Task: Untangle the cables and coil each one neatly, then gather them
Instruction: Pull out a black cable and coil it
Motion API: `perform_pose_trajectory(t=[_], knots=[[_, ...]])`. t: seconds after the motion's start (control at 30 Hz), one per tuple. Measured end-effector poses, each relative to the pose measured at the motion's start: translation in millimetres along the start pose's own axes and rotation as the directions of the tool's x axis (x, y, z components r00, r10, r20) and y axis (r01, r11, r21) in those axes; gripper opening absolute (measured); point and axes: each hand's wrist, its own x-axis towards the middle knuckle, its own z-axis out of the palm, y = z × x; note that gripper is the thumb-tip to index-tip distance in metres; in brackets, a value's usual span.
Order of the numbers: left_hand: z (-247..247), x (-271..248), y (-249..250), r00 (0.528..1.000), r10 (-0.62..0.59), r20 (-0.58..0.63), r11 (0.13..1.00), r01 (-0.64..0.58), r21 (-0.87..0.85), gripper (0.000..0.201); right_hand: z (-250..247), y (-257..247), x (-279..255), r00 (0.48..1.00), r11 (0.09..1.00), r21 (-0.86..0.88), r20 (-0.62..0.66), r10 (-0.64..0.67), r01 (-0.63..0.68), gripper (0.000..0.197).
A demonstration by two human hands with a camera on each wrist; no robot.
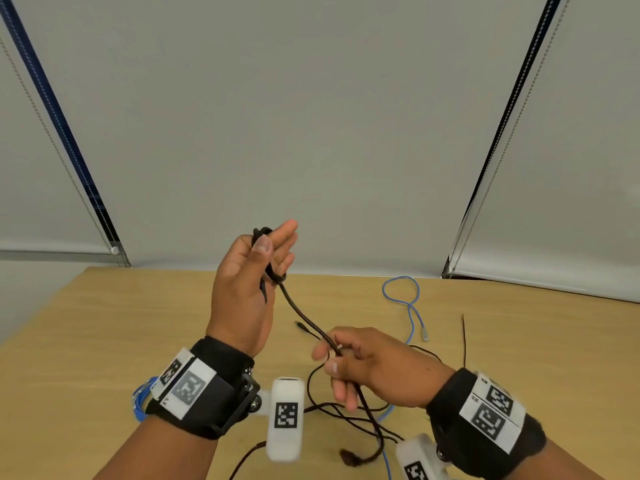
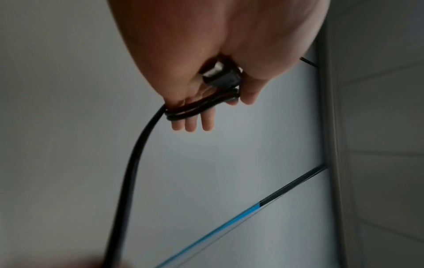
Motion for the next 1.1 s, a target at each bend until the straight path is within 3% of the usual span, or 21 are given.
perform_pose_trajectory(t=[0.07,0.13,0.2,0.23,0.3,0.4,0.47,0.53,0.6,0.7,0.8,0.93,1.07,1.1], knots=[[-5.4,-0.3,-5.0,0.999,0.041,-0.031,0.93,-0.027,0.366,0.014,-1.3,0.9,-5.2,1.0,0.999,-0.042,-0.014,0.015,-0.016,0.02],[-12.5,-4.6,-15.9,0.999,0.02,0.037,0.711,-0.041,0.702,0.018,-5.7,-1.6,-7.9,0.997,0.995,-0.102,-0.074,0.007,-0.015,0.022],[-16.8,-12.9,-29.9,0.993,-0.065,0.1,0.579,-0.044,0.814,0.017,-11.9,-7.0,-8.0,0.982,0.973,-0.232,-0.181,-0.063,0.02,0.02],[-16.5,-18.3,-35.3,0.984,-0.119,0.131,0.582,-0.038,0.812,0.016,-16.0,-9.7,-6.9,0.963,0.952,-0.303,-0.24,-0.126,0.049,0.019],[-14.3,-29.9,-43.3,0.949,-0.249,0.193,0.677,0.028,0.735,0.024,-24.3,-14.1,-4.5,0.916,0.925,-0.365,-0.324,-0.235,0.108,0.016],[-5.9,-42.3,-48.1,0.867,-0.424,0.261,0.867,0.305,0.395,0.041,-29.1,-13.6,-1.8,0.886,0.93,-0.329,-0.366,-0.286,0.164,0.014],[-1.8,-44.3,-48.5,0.818,-0.473,0.328,0.881,0.443,0.165,0.05,-26.3,-9.9,0.9,0.877,0.945,-0.255,-0.381,-0.293,0.205,0.016],[0.8,-43.3,-46.7,0.784,-0.475,0.4,0.866,0.498,0.05,0.051,-23.3,-9.5,3.3,0.868,0.954,-0.176,-0.401,-0.293,0.24,0.017],[0.0,-41.5,-45.1,0.782,-0.443,0.438,0.874,0.486,0.016,0.043,-20.7,-12.3,5.8,0.877,0.961,-0.093,-0.392,-0.276,0.261,0.018],[-3.4,-40.3,-45.2,0.818,-0.401,0.412,0.912,0.4,0.092,0.04,-19.6,-13.7,8.7,0.91,0.972,0.028,-0.357,-0.209,0.234,0.019],[-8.1,-39.2,-42.8,0.795,-0.428,0.43,0.903,0.39,0.178,0.041,-24.9,-9.1,6.8,0.947,0.954,0.238,-0.303,-0.105,0.181,0.018],[-9.1,-39.5,-39.4,0.762,-0.438,0.477,0.894,0.424,0.143,0.041,-29.4,3.5,4.6,0.965,0.845,0.502,-0.256,-0.058,0.185,0.015],[-5.7,-41.8,-37.9,0.817,-0.407,0.408,0.913,0.373,0.164,0.076,-30.5,18.3,6.2,0.967,0.715,0.679,-0.254,0.02,0.164,0.032],[-5.9,-42.9,-38.3,0.829,-0.395,0.396,0.919,0.355,0.174,0.073,-30.1,19.9,6.0,0.97,0.701,0.7,-0.239,0.047,0.139,0.033]])
